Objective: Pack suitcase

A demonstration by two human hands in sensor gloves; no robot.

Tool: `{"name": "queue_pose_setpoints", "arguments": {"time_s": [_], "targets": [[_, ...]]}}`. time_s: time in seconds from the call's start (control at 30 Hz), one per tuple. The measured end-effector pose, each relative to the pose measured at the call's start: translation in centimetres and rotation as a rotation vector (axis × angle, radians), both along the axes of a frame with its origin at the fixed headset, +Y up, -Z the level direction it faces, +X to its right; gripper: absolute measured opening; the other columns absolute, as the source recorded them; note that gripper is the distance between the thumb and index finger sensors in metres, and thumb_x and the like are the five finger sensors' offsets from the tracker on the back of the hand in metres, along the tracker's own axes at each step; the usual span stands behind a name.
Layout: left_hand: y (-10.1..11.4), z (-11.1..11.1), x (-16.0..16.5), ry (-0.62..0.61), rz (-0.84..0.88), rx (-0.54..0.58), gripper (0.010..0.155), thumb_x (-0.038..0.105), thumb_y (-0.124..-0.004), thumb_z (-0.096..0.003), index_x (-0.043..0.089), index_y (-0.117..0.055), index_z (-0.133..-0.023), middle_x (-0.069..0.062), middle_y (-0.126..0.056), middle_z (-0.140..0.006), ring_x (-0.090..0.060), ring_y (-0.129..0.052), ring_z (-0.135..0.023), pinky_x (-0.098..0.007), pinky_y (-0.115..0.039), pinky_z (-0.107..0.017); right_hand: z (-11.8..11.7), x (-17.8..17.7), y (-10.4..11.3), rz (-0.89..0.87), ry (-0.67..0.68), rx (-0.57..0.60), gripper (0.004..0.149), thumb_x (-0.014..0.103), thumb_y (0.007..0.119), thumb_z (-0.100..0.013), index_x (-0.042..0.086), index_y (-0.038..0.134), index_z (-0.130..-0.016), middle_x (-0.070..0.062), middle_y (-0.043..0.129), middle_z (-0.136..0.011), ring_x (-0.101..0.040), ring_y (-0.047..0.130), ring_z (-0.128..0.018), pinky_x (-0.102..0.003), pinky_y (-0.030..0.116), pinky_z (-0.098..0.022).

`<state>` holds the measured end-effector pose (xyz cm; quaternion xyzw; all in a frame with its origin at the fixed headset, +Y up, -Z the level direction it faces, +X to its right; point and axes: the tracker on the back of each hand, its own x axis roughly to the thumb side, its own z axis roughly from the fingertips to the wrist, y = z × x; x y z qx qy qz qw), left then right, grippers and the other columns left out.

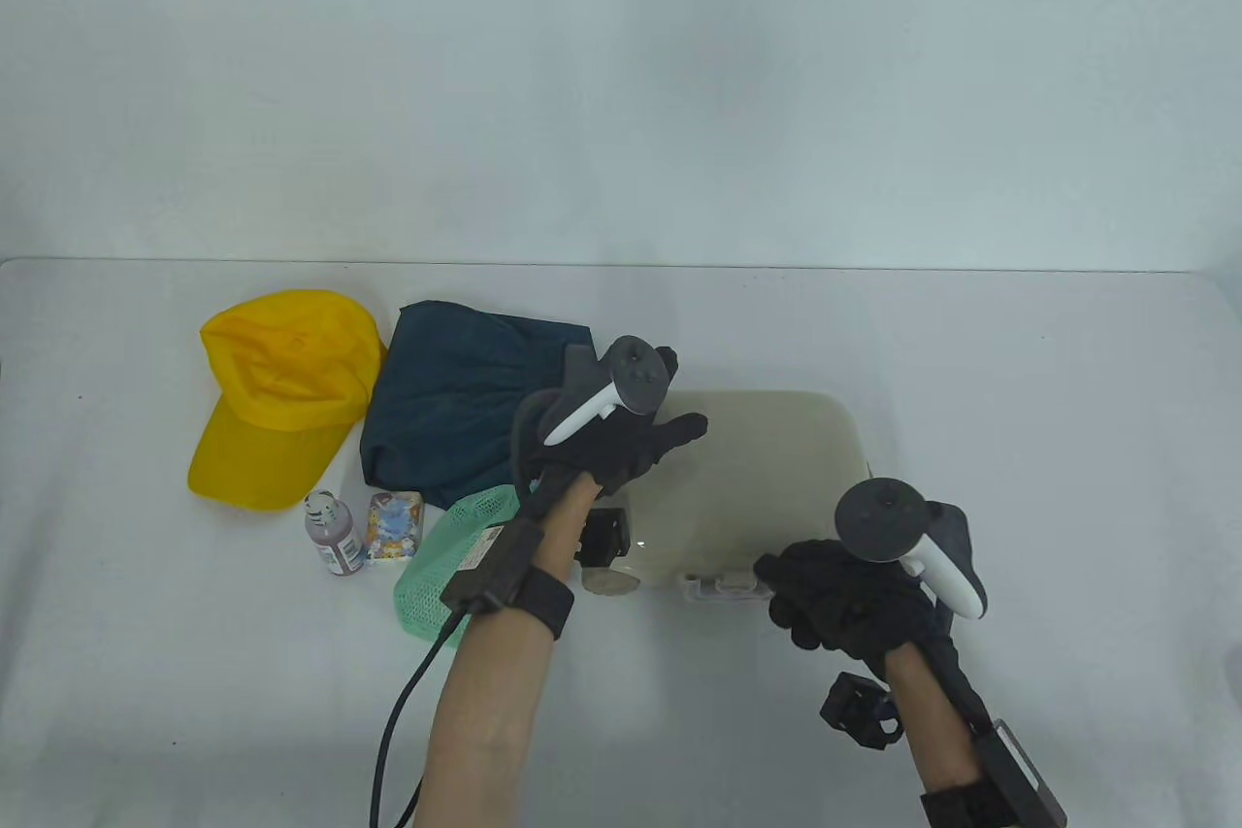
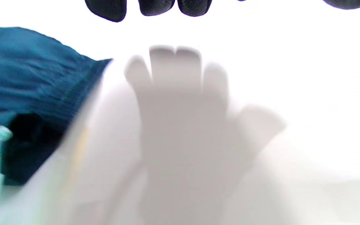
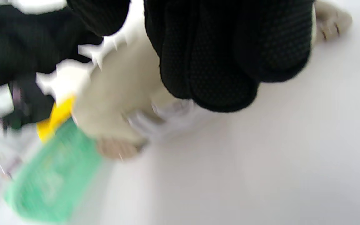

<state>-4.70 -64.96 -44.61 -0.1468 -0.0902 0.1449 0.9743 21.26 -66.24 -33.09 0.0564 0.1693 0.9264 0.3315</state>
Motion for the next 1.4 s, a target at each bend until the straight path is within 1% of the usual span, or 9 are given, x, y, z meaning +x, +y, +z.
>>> {"name": "queue_pose_setpoints", "arguments": {"time_s": [0.1, 0.23, 0.33, 0.43, 0.67, 0.83, 1.07, 1.27, 1.4], "targets": [[0.9, 3.2, -1.1, 0.023, 0.004, 0.051, 0.086, 0.071, -0.054, -0.0494, 0.033, -0.020, -0.119, -0.008, -0.030, -0.129, -0.040, -0.039, -0.120, -0.057, -0.048, -0.084, 0.1, 1.9, 1.1, -0.098, -0.074, 0.080, 0.065, 0.054, 0.061, -0.059, 0.005, 0.066, -0.102, -0.012, 0.091, -0.087, -0.030, 0.102, -0.062, -0.038, 0.088, -0.041], [0.2, 7.3, -2.1, 0.065, 0.074, 0.061, 0.088, 0.070, -0.054, -0.0510, 0.024, -0.023, -0.120, -0.014, -0.033, -0.127, -0.044, -0.044, -0.116, -0.054, -0.052, -0.083, 0.2, 4.0, 1.6, -0.103, -0.209, 0.173, 0.069, 0.056, 0.058, -0.059, 0.007, 0.058, -0.107, -0.012, 0.084, -0.096, -0.033, 0.095, -0.074, -0.042, 0.084, -0.050], [-0.8, 10.0, -2.0, 0.075, 0.067, 0.057, 0.090, 0.069, -0.053, -0.0518, 0.018, -0.021, -0.119, -0.019, -0.034, -0.126, -0.047, -0.047, -0.114, -0.053, -0.055, -0.081, 0.2, 5.1, 1.1, -0.066, -0.293, 0.198, 0.071, 0.058, 0.056, -0.059, 0.010, 0.053, -0.110, -0.012, 0.076, -0.104, -0.037, 0.086, -0.087, -0.048, 0.078, -0.059], [-1.7, 11.3, -1.8, 0.110, 0.070, 0.025, 0.091, 0.068, -0.054, -0.0527, 0.014, -0.020, -0.119, -0.025, -0.036, -0.124, -0.051, -0.050, -0.111, -0.054, -0.057, -0.079, 0.0, 5.3, -0.2, 0.004, -0.322, 0.169, 0.074, 0.059, 0.054, -0.058, 0.010, 0.044, -0.113, -0.013, 0.066, -0.111, -0.042, 0.074, -0.098, -0.058, 0.066, -0.068], [-3.3, 11.6, -1.8, 0.180, 0.107, -0.059, 0.095, 0.067, -0.054, -0.0534, 0.005, -0.017, -0.116, -0.033, -0.040, -0.118, -0.056, -0.057, -0.106, -0.054, -0.064, -0.075, -1.0, 5.1, -3.1, 0.055, -0.269, -0.008, 0.088, 0.062, 0.051, -0.057, 0.002, 0.023, -0.114, -0.029, 0.042, -0.118, -0.055, 0.056, -0.103, -0.063, 0.059, -0.070], [-4.6, 11.3, -1.6, 0.164, 0.205, -0.161, 0.096, 0.067, -0.053, -0.0535, 0.004, -0.013, -0.115, -0.035, -0.035, -0.117, -0.055, -0.053, -0.107, -0.054, -0.062, -0.076, -1.3, 4.7, -3.7, 0.022, -0.215, -0.080, 0.091, 0.062, 0.051, -0.057, -0.003, 0.019, -0.112, -0.033, 0.041, -0.117, -0.057, 0.055, -0.103, -0.064, 0.059, -0.069], [-3.9, 11.1, -2.7, 0.168, 0.346, -0.202, 0.094, 0.067, -0.051, -0.0540, 0.007, -0.013, -0.116, -0.036, -0.034, -0.117, -0.056, -0.051, -0.107, -0.055, -0.059, -0.077, -0.9, 4.3, -2.0, 0.117, -0.221, -0.021, 0.092, 0.062, 0.052, -0.057, -0.010, 0.033, -0.111, -0.036, 0.053, -0.112, -0.058, 0.066, -0.097, -0.064, 0.066, -0.064], [-1.1, 10.9, -4.1, 0.160, 0.492, -0.180, 0.093, 0.068, -0.050, -0.0546, 0.008, -0.013, -0.117, -0.035, -0.035, -0.118, -0.056, -0.051, -0.107, -0.055, -0.058, -0.078, -0.6, 4.7, 1.0, 0.071, -0.273, 0.068, 0.089, 0.062, 0.052, -0.058, -0.009, 0.043, -0.111, -0.037, 0.065, -0.107, -0.057, 0.076, -0.090, -0.061, 0.070, -0.060], [1.5, 10.0, -5.0, 0.156, 0.596, -0.167, 0.092, 0.068, -0.050, -0.0550, 0.010, -0.016, -0.118, -0.034, -0.035, -0.119, -0.056, -0.048, -0.108, -0.056, -0.056, -0.078, -1.4, 4.9, 3.6, 0.049, -0.292, 0.126, 0.088, 0.062, 0.052, -0.058, -0.008, 0.046, -0.111, -0.035, 0.068, -0.106, -0.055, 0.078, -0.088, -0.060, 0.071, -0.060]]}}
